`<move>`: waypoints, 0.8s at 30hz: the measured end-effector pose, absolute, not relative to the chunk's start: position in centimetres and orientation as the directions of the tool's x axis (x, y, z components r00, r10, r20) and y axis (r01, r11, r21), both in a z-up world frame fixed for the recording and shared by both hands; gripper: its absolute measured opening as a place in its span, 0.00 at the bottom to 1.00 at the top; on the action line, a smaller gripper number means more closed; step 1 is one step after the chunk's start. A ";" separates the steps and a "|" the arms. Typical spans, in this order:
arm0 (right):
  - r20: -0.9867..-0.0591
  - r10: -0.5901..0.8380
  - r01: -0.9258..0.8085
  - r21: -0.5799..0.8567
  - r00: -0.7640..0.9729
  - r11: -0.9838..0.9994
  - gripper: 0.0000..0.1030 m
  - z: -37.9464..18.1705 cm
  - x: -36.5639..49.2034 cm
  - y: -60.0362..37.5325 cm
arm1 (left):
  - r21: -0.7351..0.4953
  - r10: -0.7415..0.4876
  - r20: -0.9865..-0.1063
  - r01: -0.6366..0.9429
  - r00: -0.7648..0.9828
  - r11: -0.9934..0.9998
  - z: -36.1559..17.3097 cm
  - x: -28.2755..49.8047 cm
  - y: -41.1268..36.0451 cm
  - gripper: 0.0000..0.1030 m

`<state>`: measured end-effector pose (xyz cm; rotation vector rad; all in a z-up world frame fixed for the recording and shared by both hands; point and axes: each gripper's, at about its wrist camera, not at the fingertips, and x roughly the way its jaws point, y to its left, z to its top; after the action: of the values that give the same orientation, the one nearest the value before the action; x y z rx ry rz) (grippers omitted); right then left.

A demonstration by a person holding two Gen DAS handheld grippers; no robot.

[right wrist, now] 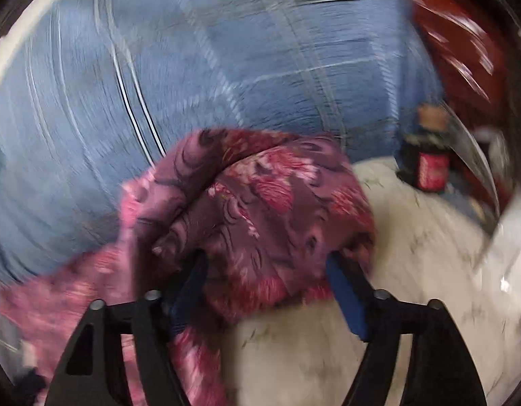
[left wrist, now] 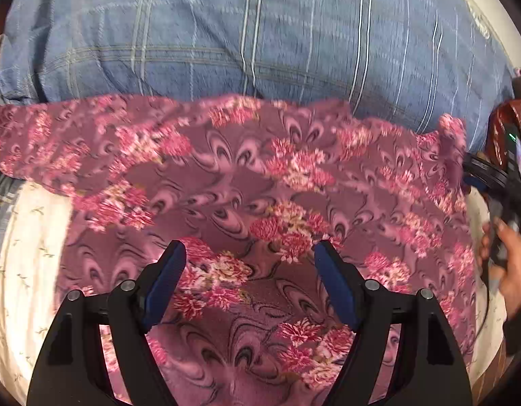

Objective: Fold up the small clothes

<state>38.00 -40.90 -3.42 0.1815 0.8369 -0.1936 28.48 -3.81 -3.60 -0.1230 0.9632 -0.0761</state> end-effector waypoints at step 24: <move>-0.428 -0.174 0.381 0.467 0.887 0.798 0.38 7.7 20.5 -58.0 | -0.157 -0.098 -0.823 -0.059 0.559 0.986 -4.9 29.7 -2.1 0.76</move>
<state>20.49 -58.03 7.73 0.5745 0.3787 -0.3053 29.69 -2.13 -4.86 -0.1737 0.9787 -0.0230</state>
